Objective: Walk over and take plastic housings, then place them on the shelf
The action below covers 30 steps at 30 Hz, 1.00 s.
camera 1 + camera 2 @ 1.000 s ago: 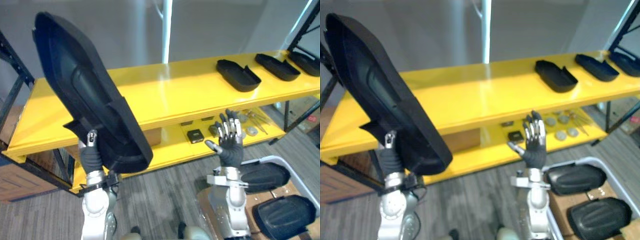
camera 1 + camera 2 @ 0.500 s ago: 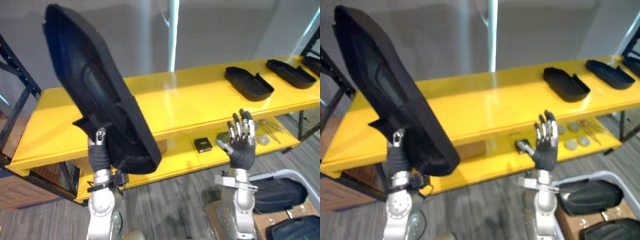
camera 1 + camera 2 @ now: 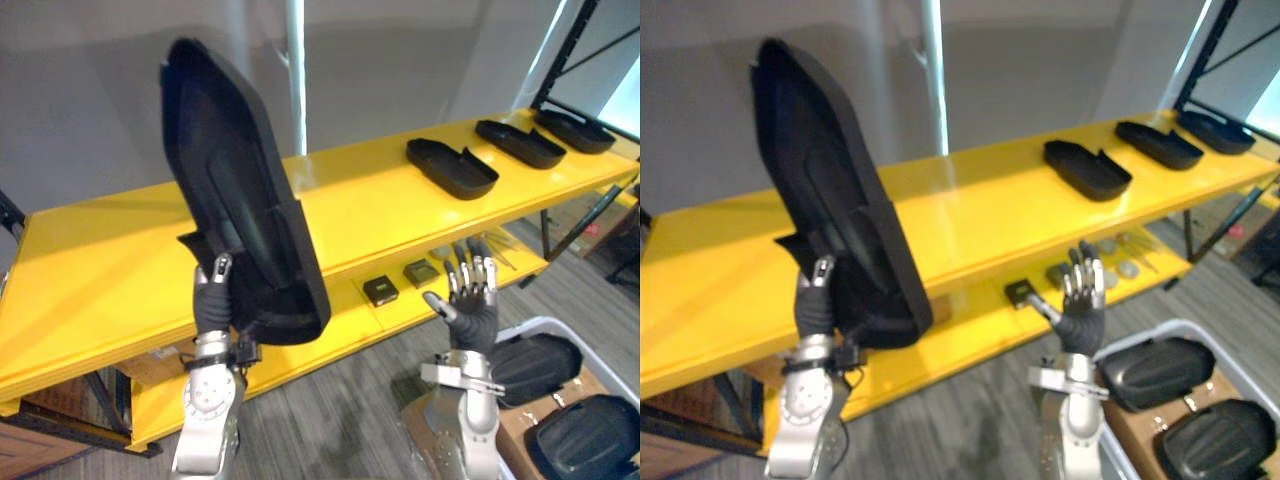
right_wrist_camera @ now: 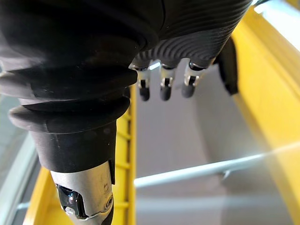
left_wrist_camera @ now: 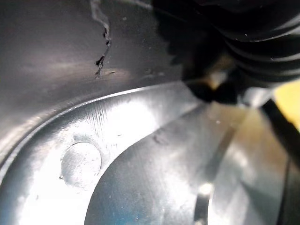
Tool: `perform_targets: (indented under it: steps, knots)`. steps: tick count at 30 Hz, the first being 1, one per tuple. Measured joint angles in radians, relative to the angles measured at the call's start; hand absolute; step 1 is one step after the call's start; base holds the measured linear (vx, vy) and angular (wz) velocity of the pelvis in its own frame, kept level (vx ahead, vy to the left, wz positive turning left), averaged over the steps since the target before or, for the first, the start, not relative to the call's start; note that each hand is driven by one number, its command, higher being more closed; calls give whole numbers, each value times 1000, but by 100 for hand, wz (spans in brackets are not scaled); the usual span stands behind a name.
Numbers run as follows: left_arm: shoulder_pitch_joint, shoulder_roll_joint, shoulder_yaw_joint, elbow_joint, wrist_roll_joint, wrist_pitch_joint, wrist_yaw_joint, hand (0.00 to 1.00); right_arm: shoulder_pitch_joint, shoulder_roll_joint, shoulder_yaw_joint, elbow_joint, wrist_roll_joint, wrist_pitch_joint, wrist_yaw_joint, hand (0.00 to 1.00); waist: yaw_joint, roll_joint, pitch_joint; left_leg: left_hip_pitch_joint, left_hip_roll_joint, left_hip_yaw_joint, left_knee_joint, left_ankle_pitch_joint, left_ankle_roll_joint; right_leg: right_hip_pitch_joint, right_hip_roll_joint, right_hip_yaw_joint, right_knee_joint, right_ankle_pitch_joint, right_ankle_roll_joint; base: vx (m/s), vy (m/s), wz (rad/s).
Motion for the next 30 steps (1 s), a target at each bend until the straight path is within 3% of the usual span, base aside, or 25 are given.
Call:
perform_targets:
  steps: [5,9,14,17,24,28,30]
  knots:
    - [-128,16,11,202,-27,116,100,100,2,-17,21,-1,2,22,49,0,-35,1,0,18,16,56,0,0,-1,-1,7,26,-34,27,2,-18,-20,-33]
    - [-229,21,90,411,-70,148,256,100,3,-48,63,-1,28,37,113,0,-69,4,2,25,25,102,0,0,-2,-7,21,56,-65,57,-2,-62,-24,-33]
    - [-308,84,190,558,-117,162,354,100,3,-79,141,-2,42,49,148,0,-79,26,15,32,44,126,0,6,-11,-12,40,68,-67,64,-7,-39,-45,-13]
    - [-386,116,257,634,-114,206,399,100,1,-101,175,-2,50,64,160,0,-80,45,26,32,50,133,0,9,-17,-18,44,74,-66,67,-6,-10,-26,-8]
    - [-504,174,332,798,-94,333,377,100,-17,-142,262,-17,78,88,186,0,-107,50,28,32,57,151,-1,11,-19,-25,49,82,-66,69,-5,8,-15,-5]
    - [-526,193,357,823,-61,355,297,100,-21,-164,277,-55,78,112,198,0,-111,58,33,32,59,157,-1,11,-19,-29,56,89,-66,71,-4,-8,-13,-4]
    - [-528,217,365,844,-60,362,258,100,-23,-182,284,-70,71,156,199,0,-117,67,38,32,64,165,0,11,-19,-35,57,101,-67,75,-6,-25,-10,-16]
